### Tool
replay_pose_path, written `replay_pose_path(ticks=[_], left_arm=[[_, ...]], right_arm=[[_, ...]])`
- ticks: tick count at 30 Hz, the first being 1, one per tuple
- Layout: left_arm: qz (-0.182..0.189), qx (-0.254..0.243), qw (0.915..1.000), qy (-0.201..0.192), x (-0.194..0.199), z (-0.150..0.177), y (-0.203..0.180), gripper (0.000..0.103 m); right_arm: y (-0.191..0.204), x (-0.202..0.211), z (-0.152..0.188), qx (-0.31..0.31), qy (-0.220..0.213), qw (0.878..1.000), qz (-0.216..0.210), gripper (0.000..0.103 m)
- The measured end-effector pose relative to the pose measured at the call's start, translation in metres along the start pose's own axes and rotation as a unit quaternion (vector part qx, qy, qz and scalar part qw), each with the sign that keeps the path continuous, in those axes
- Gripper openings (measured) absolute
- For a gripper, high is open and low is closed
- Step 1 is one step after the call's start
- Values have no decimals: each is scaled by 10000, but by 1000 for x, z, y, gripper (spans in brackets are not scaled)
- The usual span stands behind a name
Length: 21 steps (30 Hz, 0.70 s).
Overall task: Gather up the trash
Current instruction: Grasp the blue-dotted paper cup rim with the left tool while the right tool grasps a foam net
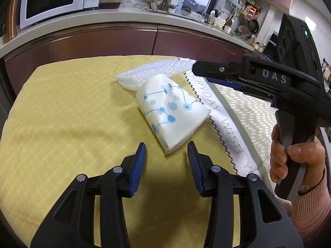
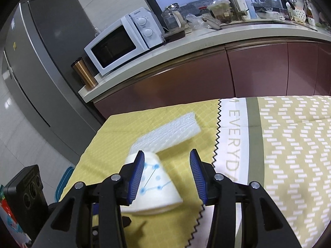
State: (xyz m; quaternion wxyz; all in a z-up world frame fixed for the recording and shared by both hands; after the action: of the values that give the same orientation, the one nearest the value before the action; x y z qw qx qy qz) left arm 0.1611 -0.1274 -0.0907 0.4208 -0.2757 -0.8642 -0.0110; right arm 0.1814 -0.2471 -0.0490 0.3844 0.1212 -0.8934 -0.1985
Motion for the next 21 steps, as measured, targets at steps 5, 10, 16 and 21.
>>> replay_pose_path(ticks=[5,10,16,21], left_arm=[[-54,136,9999,88,-9,-6,1,32],[-24,252,9997,42,-10,-11,7,15],[-37,327,9994,-59,-3,-11,14,7],[-82,329,9994,-103,2,-9,16,6]], right_arm=[[-7,-19,-9,-194,113,9997,32,50],[-12,-35,-13,-411,216,9989,3,50],[-9,-50,-17,-612,292,9976,-111,50],[-14,-60,-15,-854,392,9955,-149,50]])
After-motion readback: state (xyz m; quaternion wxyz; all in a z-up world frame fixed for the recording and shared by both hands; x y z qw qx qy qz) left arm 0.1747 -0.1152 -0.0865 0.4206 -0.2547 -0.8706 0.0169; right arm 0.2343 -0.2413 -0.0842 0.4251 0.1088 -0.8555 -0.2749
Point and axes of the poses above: each gripper's, at about its wrist camera, not at the fingertips, and x roughly against the way its jaws point, y to its left, z to its underside, the point moved 3 cm from there along -x, roughly the way its jaws point, and after that the axes turned 3 degrees about -x, right-handed, at the moved point
